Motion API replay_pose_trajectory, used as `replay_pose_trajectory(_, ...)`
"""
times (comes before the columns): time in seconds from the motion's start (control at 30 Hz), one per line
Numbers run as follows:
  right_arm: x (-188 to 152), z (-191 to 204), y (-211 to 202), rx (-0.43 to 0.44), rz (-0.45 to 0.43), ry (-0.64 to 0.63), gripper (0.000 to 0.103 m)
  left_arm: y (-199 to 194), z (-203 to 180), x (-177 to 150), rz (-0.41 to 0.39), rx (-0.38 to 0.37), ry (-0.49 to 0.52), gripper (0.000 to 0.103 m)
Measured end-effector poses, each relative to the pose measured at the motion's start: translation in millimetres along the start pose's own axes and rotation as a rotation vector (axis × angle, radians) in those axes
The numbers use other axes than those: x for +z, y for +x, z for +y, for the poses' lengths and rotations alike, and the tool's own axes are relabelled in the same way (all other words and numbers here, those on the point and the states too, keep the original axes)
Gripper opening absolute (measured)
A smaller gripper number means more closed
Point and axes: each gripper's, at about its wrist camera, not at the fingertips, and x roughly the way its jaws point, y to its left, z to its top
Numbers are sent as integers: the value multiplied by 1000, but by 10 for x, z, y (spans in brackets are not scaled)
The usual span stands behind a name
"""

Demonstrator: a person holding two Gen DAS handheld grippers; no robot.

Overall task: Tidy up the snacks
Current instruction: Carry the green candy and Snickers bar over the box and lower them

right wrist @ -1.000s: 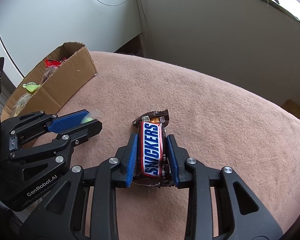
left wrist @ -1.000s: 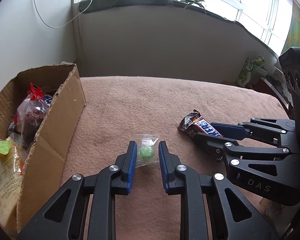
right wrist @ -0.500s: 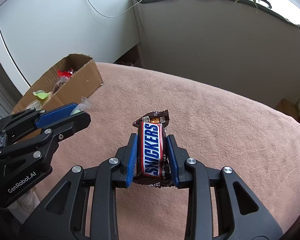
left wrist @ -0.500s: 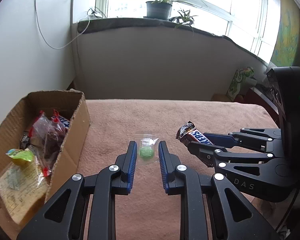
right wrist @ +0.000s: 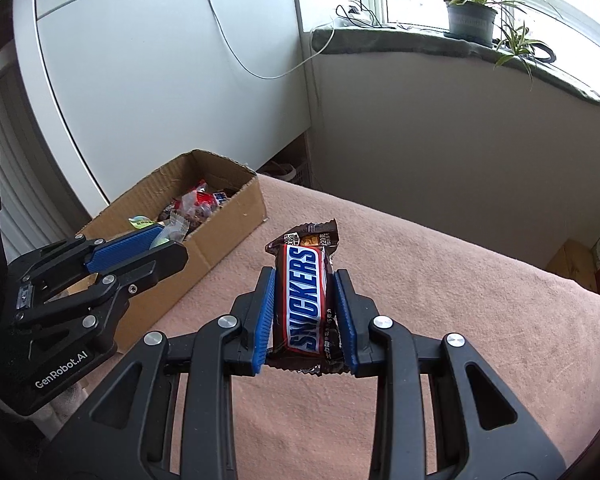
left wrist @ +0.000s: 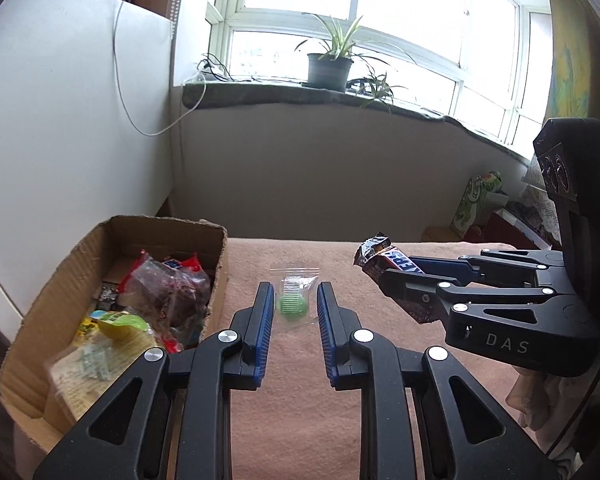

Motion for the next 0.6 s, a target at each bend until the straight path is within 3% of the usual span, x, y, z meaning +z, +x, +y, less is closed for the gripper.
replay_pose_trajectory(0.4, 318, 695, 79, 62, -34, -92, 30, -432, 545, -13, -86, 51, -76, 20)
replay_pose_trajectory(0.6, 423, 1037, 276, 97, -30, -137, 30, -540, 994, -72, -83, 101, -140, 20)
